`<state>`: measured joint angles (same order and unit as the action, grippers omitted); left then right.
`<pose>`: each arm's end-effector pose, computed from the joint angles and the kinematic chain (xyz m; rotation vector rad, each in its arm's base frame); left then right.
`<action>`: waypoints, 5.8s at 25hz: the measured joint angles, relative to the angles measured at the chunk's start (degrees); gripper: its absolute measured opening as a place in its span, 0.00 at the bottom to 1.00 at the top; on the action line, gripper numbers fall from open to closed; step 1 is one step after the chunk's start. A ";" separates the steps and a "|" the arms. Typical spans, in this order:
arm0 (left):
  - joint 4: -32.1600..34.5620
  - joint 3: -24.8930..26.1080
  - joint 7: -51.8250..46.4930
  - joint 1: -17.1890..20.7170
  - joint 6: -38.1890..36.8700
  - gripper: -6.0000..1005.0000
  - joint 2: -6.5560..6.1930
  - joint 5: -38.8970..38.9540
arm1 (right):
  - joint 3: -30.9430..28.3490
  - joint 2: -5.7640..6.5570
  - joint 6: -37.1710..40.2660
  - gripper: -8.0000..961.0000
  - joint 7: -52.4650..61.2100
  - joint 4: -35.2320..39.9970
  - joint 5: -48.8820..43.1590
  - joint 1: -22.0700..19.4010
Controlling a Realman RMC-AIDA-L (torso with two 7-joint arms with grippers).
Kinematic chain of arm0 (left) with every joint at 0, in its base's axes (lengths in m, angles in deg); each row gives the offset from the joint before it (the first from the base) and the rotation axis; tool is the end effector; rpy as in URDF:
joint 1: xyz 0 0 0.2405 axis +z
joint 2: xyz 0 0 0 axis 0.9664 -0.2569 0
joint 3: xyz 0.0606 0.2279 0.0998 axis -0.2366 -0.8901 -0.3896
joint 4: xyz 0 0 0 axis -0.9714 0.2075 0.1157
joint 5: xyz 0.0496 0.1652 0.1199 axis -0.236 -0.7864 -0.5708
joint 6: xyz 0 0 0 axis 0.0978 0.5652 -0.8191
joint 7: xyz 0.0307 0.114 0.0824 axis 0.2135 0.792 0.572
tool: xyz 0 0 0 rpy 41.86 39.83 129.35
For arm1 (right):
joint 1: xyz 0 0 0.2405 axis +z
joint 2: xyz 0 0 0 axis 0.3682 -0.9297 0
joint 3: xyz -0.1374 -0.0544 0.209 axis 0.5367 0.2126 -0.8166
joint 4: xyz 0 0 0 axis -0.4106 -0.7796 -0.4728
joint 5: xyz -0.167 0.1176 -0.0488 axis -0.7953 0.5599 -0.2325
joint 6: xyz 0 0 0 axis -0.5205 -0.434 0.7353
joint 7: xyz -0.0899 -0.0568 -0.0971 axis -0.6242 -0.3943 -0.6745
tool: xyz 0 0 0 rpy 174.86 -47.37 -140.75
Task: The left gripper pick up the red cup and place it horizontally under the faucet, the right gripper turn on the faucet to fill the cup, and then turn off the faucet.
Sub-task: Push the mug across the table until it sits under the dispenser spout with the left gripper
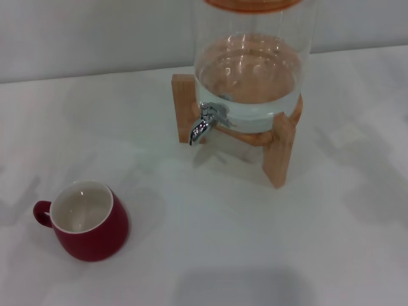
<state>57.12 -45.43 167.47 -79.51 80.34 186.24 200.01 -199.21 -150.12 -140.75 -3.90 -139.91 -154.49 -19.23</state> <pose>-0.3262 0.2703 0.0754 -1.9494 -0.6082 -1.0062 0.3608 0.2553 0.1795 -1.7514 0.7387 0.8752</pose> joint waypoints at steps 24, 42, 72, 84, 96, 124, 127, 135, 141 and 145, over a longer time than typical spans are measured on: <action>0.22 0.00 0.00 0.00 0.00 0.86 0.00 0.00 | 0.00 0.00 0.00 0.75 0.00 0.00 0.00 0.00; -0.37 -0.84 0.39 4.34 2.80 0.86 0.33 -0.54 | -1.95 0.08 0.17 0.75 -0.11 0.40 -0.15 0.38; -11.75 -0.76 13.51 3.71 0.33 0.86 0.00 -4.68 | -2.99 0.06 0.17 0.75 -0.48 0.97 -0.08 0.30; -11.41 -0.79 17.27 4.09 -1.96 0.86 0.01 -6.45 | -2.99 0.09 0.18 0.75 -0.59 0.98 0.00 0.46; -12.20 -1.23 17.52 2.59 -5.95 0.86 0.03 -7.03 | -2.99 0.03 0.17 0.75 -0.61 1.04 0.10 0.62; -15.10 -1.32 17.19 -1.48 -10.35 0.82 0.04 -11.65 | -3.88 0.00 0.02 0.75 -0.88 1.67 0.80 0.79; -15.13 -1.32 17.20 -1.74 -10.46 0.82 0.09 -11.84 | -3.88 0.00 -0.02 0.75 -0.88 1.68 0.80 0.79; -15.13 -1.32 17.21 -2.22 -10.50 0.80 0.09 -11.89 | -3.87 0.00 -0.11 0.75 -0.89 1.68 0.79 0.75; -15.26 -1.32 17.22 -2.87 -10.52 0.78 0.12 -11.89 | -3.87 0.00 -0.10 0.75 -0.88 1.67 0.79 0.71; -16.16 -1.32 17.23 -3.78 -10.64 0.77 0.12 -11.89 | -3.87 0.00 -0.05 0.75 -0.88 1.67 0.79 0.70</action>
<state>40.96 -46.75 184.70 -83.29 69.71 186.37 188.12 -203.08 -150.13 -140.80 -4.78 -138.24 -153.70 -18.53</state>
